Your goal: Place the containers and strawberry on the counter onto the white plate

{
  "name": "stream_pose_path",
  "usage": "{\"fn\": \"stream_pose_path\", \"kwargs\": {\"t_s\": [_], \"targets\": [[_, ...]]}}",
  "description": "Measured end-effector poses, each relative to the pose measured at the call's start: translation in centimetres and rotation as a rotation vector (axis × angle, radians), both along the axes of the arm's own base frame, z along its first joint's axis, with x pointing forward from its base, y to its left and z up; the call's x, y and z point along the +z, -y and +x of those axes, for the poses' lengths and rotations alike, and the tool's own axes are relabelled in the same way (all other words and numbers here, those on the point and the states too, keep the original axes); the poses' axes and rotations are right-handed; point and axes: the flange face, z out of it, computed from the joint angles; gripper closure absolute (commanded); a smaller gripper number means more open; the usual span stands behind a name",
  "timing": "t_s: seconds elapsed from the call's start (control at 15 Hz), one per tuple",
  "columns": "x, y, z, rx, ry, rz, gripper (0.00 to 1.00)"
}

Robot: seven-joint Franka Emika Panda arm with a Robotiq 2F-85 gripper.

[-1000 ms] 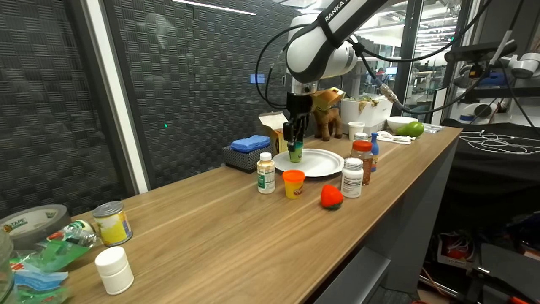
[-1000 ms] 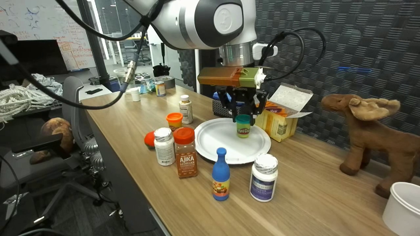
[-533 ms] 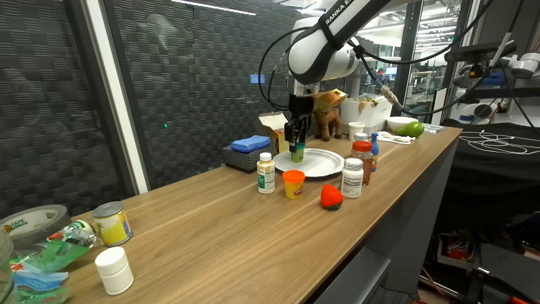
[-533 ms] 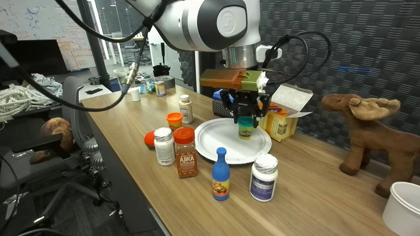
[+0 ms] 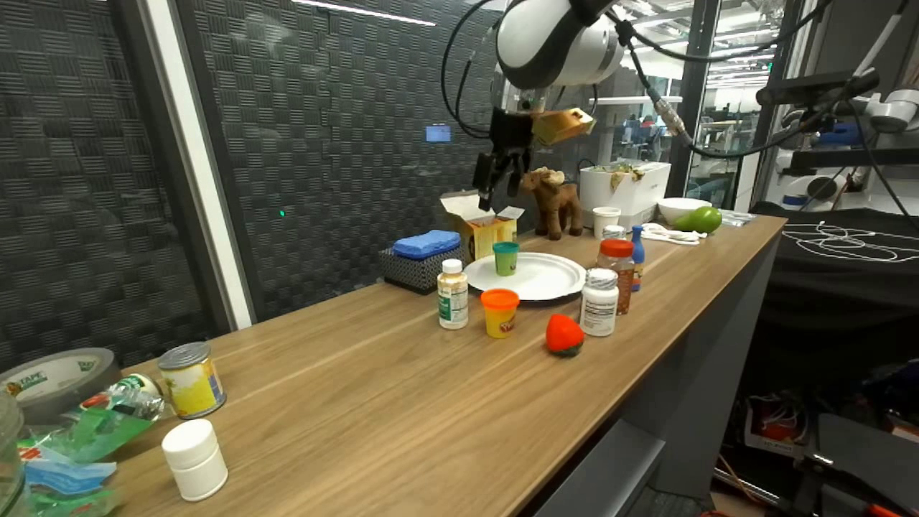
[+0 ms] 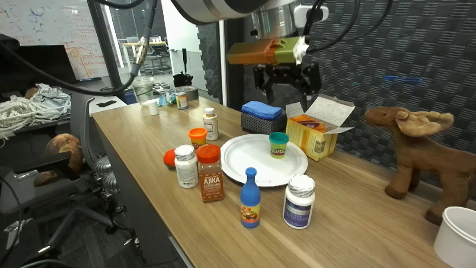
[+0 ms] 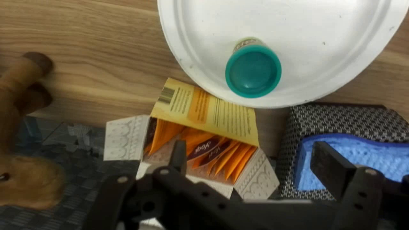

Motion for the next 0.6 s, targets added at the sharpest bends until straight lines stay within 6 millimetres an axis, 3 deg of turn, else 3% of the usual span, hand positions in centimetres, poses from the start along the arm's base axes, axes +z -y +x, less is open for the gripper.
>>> {"fn": "stream_pose_path", "kwargs": {"t_s": [0.27, 0.6], "targets": [[4.8, 2.8, -2.3, -0.135, 0.059, -0.021, 0.0], [6.2, 9.5, -8.3, -0.349, -0.008, -0.086, 0.0]]}}
